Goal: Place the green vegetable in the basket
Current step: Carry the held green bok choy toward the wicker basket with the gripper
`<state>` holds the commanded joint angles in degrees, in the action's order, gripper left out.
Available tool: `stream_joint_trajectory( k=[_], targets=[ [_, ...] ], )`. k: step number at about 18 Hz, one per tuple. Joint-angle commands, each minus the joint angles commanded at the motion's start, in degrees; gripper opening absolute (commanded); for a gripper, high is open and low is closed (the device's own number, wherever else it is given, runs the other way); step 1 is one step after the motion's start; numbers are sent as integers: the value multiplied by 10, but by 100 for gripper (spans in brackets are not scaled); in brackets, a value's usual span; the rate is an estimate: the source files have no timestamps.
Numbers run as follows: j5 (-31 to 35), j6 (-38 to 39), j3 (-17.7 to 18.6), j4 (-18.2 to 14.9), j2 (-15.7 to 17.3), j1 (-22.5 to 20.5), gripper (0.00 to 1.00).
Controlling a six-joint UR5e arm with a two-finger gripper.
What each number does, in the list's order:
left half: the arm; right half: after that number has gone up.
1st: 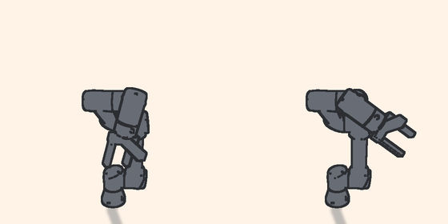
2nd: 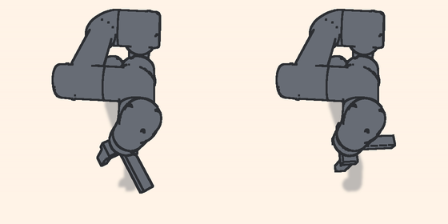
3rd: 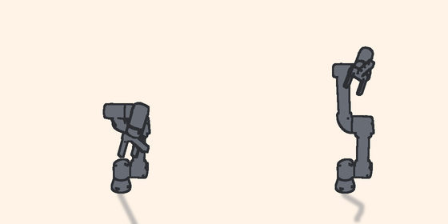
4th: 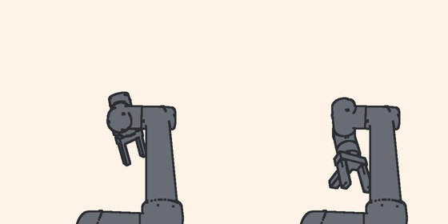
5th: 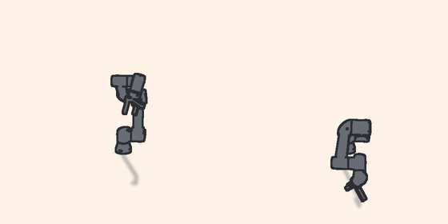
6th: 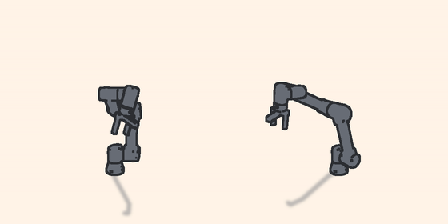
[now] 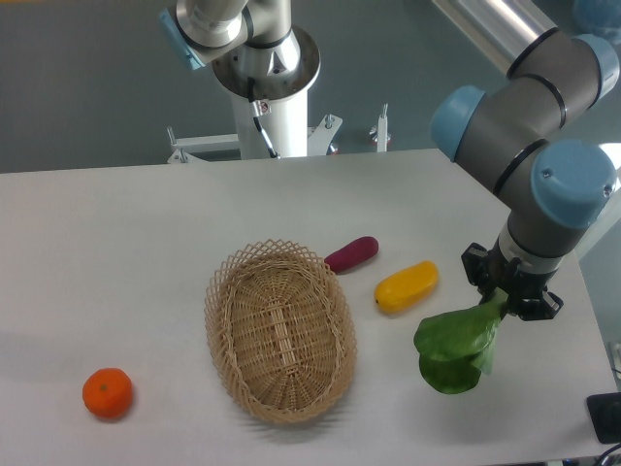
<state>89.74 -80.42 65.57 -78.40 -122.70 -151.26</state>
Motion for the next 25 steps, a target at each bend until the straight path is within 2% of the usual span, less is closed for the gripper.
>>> stream_joint_trajectory(
  k=[10,17,21,25],
  targets=[
    [1,3,13,-2,11,4,10],
    [-5,1,61,-9,62,16,9],
    [-19,4,61,-11,62,47,9],
    [-35,7,64,-9,53,54,9]
  ],
)
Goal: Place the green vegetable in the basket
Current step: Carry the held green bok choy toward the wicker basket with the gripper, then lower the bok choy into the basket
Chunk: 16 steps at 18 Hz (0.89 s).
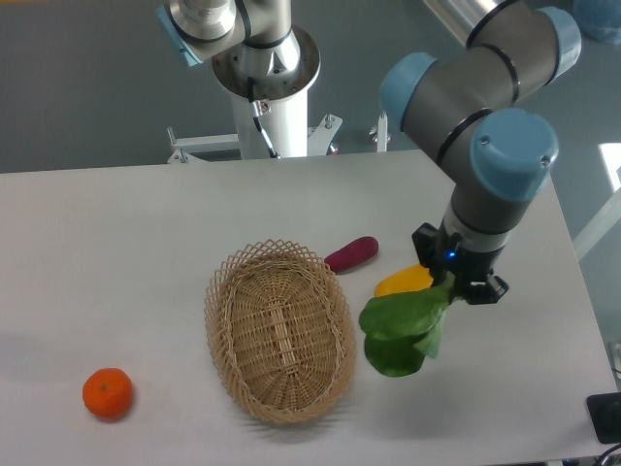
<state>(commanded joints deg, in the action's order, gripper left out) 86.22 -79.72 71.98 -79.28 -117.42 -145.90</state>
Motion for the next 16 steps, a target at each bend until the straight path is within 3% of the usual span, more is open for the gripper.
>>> stream_joint_trajectory(
  k=[4,12,16],
  targets=[
    [3,2,4,-3,2,9,9],
    [9,4,83,6,25,24,9],
    [8,26,104,5,29,69,9]
  ],
)
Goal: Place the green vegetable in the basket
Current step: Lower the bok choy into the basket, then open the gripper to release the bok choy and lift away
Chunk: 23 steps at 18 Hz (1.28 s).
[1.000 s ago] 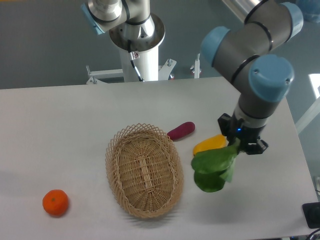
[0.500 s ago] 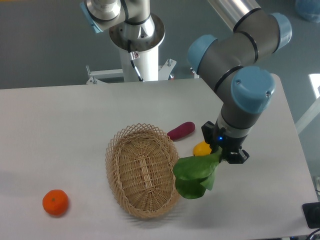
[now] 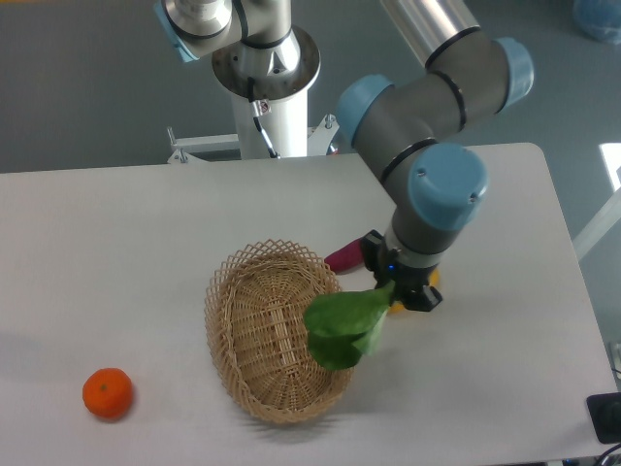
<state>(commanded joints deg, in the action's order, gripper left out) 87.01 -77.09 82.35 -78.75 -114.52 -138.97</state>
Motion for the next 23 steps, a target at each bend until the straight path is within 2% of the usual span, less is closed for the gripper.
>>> stream_joint_trajectory(
  k=[5,11,14,15,16,17,18,23],
  targets=[
    [-3,45,15,3,-4,41,10],
    [-2,45,34,0,2,44,13],
    [-7,44,37,0,1,44,29],
    [-7,45,38,0,1,45,38],
    [-8,44,41,0,0,45,58],
    [-8,42,47,1,1,45,86],
    [-8,42,49,3,1,45,100],
    [-6,44,43,16,2,44,100]
  ],
)
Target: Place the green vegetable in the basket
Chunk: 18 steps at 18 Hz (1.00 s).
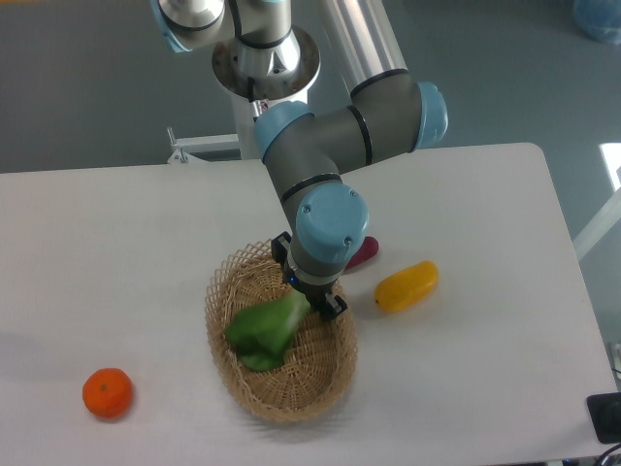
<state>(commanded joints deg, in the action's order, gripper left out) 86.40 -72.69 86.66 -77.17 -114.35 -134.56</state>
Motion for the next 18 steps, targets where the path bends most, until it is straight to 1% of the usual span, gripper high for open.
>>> stream_joint_trajectory(
  k=[2,4,7,8,10,11,13,15,18],
  targets=[
    [1,0,-14,2,-2,-5,100],
    [4,0,-39,9,-4,-28,100],
    [4,-5,-72,44,-13,-61,100],
    [4,-9,-83,51,-19,-78,100],
    [5,-13,-118,51,-39,-96,100],
    [6,-29,-137,47,-50,-107,100],
    [23,-63,-163,43,-67,-123,100],
    [40,-90,-177,42,-77,-141,100],
    [38,-118,-193,41,-86,-167,100]
  ],
)
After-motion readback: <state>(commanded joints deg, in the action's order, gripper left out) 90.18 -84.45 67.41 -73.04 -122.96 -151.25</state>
